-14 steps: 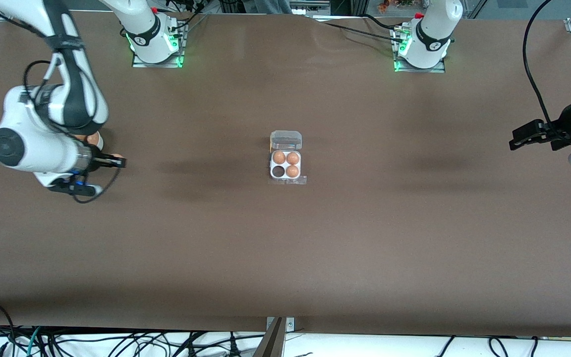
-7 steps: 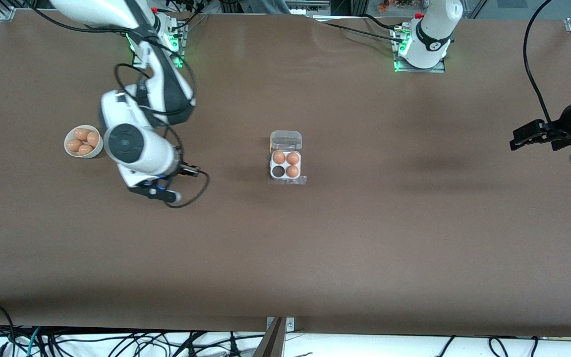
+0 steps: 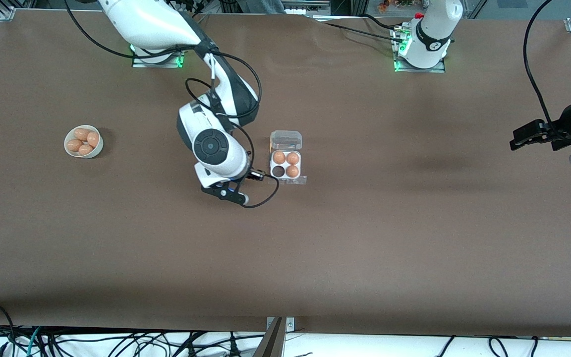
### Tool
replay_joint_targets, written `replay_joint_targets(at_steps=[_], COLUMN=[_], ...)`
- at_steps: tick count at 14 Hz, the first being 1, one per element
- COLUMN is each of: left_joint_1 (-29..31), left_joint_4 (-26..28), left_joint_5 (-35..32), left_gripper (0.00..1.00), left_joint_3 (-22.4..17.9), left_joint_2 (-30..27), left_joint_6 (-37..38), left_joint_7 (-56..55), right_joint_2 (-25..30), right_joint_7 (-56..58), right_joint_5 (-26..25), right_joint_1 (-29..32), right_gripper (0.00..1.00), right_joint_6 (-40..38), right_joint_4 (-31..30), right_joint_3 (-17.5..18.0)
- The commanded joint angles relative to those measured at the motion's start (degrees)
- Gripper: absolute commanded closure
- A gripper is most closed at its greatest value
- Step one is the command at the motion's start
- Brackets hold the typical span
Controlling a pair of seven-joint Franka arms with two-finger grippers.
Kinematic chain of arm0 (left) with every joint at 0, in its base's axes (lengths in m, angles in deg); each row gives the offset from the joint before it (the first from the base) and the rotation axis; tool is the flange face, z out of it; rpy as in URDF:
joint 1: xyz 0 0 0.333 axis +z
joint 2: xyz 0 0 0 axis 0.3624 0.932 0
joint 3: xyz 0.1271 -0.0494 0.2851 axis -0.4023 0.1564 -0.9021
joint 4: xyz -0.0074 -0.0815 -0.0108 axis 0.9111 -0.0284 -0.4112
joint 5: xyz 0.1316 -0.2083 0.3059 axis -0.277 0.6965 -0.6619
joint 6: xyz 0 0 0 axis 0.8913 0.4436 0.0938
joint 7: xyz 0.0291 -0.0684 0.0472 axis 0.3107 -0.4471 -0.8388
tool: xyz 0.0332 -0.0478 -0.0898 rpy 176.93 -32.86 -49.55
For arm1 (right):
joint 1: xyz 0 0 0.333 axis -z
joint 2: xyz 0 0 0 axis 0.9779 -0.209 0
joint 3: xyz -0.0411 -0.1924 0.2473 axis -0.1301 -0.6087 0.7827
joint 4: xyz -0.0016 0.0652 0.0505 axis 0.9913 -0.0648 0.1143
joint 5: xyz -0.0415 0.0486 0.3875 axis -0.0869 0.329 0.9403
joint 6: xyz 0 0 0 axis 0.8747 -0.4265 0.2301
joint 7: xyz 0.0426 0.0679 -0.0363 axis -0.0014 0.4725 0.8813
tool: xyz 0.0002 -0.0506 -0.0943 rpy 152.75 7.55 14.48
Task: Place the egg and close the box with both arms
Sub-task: 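Carry the egg with the right gripper over the carton's empty slot, then lower the egg into the empty slot and open the right gripper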
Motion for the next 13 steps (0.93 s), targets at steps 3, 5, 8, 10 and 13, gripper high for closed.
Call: replay_joint_targets(at_steps=[3,5,8,10,13], left_joint_1=[0.17,0.17,0.17,0.17,0.17], left_joint_4=[-0.95,-0.87,-0.95,-0.95,-0.95], left_joint_5=[0.28,0.28,0.28,0.28,0.28], left_gripper=[0.00,0.00,0.00,0.00,0.00], left_joint_3=[0.00,0.00,0.00,0.00,0.00], left_joint_2=[0.14,0.14,0.14,0.14,0.14], left_joint_6=[0.97,0.97,0.97,0.97,0.97], left_joint_7=[0.60,0.60,0.60,0.60,0.60], right_joint_2=[-2.95,-3.04,-2.87,-3.04,-3.04], right_joint_7=[-3.87,-4.40,-6.24,-6.51,-6.16], right_joint_5=[1.31,1.31,1.74,1.83,1.83], right_joint_1=[-3.10,-3.98,-5.64,-6.53,-6.53], right_gripper=[0.59,0.59,0.59,0.58,0.58], right_joint_6=[4.15,3.97,3.44,3.44,3.18], right_joint_4=[2.58,2.49,2.40,2.23,1.87], right_joint_3=[0.60,1.48,1.49,1.49,1.49])
